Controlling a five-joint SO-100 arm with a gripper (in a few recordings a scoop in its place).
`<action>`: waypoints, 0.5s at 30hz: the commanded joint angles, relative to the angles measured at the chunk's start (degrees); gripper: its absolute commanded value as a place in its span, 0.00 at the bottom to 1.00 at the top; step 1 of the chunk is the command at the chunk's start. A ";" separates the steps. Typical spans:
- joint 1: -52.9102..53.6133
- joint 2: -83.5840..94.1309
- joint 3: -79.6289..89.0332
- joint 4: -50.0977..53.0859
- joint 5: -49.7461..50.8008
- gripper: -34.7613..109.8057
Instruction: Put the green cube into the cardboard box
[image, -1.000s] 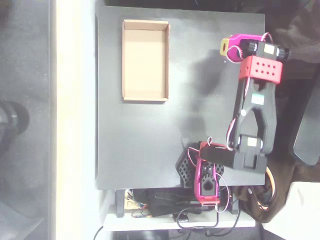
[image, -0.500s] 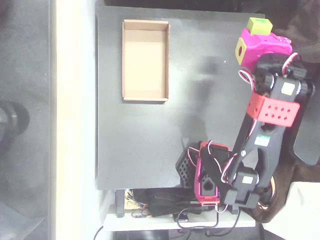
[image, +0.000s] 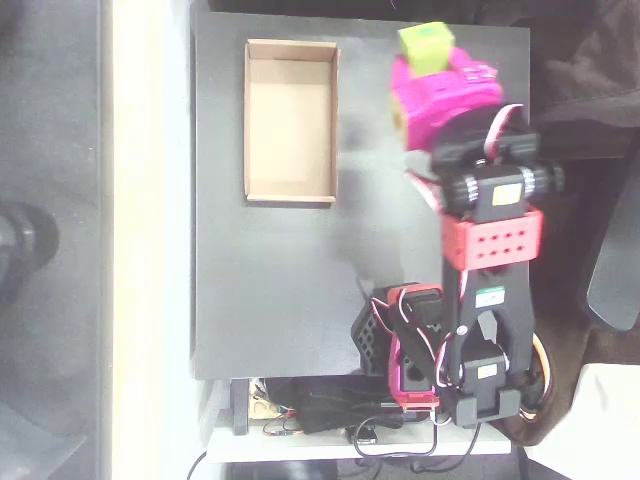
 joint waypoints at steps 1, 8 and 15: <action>-6.42 2.29 -0.53 -0.09 0.18 0.27; -15.29 -0.88 -0.44 -0.09 0.18 0.27; -17.67 -8.96 -0.44 -0.09 0.18 0.27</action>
